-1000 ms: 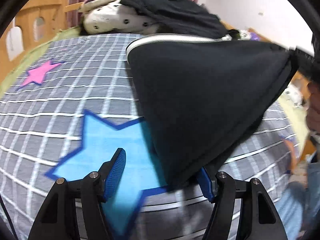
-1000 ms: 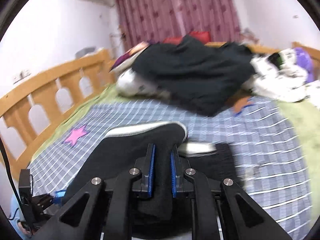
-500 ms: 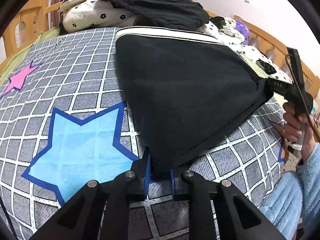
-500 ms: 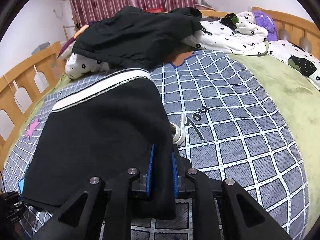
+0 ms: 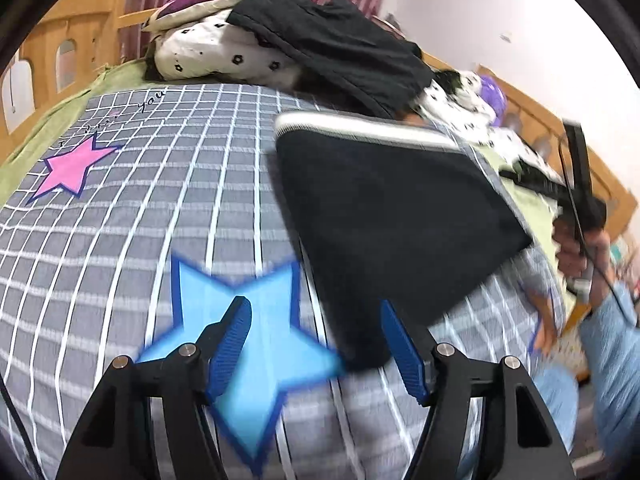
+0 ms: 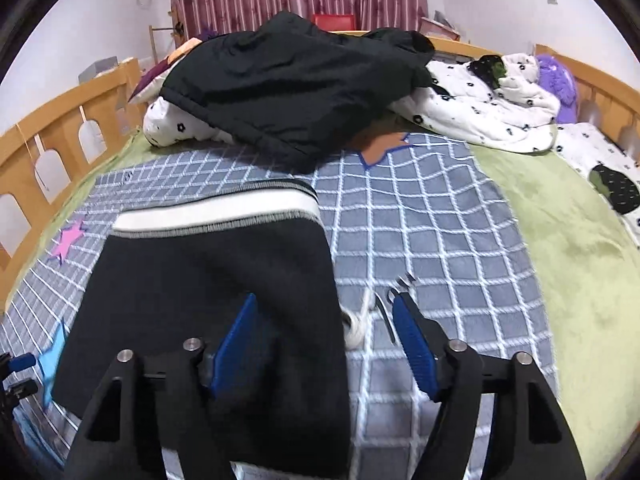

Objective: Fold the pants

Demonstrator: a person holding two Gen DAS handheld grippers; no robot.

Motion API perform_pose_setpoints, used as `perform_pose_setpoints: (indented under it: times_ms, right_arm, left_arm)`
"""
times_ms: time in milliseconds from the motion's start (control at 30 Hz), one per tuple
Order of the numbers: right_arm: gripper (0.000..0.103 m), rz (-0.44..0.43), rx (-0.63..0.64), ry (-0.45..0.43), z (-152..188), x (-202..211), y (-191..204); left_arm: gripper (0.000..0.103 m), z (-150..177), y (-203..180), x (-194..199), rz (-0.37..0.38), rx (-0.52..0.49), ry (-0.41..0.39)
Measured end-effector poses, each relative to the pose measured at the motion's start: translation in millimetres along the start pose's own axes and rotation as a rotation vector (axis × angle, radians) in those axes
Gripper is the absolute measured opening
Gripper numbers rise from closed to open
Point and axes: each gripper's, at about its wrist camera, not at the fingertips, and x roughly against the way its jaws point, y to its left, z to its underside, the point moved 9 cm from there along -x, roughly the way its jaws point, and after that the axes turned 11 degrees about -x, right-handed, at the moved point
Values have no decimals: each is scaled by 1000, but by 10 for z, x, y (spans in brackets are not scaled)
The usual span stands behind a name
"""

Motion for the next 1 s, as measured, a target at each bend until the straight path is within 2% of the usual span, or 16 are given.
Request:
perform_pose_setpoints:
  times_ms: [167,233,333,433,467,533,600,633,667,700,733,767,800,867,933,1000]
  right_arm:
    - [70,-17,-49,83,-151,-461,43]
    - [70,-46,-64,163,-107,-671,56]
    - [68,-57,-32,229,-17,-872,40]
    - [69,-90,-41,224,-32,-944,6]
    - [68,-91,-36,225,-31,-976,14]
    - [68,-105,-39,227,-29,-1057,33]
    - [68,-151,-75,265,-17,-1152,50]
    - [68,-160,-87,271,-16,-1170,54]
    - [66,-172,-98,276,-5,-1177,63]
    - [52,-202,-103,280,7,-1154,99]
    - [51,-209,-113,271,2,-1105,110]
    - [46,-197,-111,258,-12,-1082,130]
    - [31,-175,-106,233,-39,-1014,130]
    - [18,-165,-170,200,-111,-863,111]
    - [14,-198,-266,190,-166,-689,146]
    - [14,-221,-297,165,-211,-461,320]
  left_arm:
    - [65,-493,163,-508,45,84,9]
    - [65,-598,179,-806,63,92,46]
    - [64,-572,222,-1174,58,95,117]
    - [64,-557,218,-1442,168,138,129]
    - [64,-570,213,-1479,176,133,120]
    - [52,-608,176,-1555,182,113,103]
    - [47,-623,170,-1582,174,141,97]
    - [38,-636,158,-1565,176,154,97]
    - [31,-662,153,-1542,177,153,96]
    - [24,-710,151,-1491,175,142,89]
    - [20,-765,149,-1449,174,130,87]
    - [19,-821,143,-1397,185,128,81]
    - [18,-865,168,-1356,200,134,74]
    - [17,-963,213,-1251,255,163,80]
    - [14,-1077,285,-1082,310,189,62]
    - [11,-1195,369,-862,285,137,21]
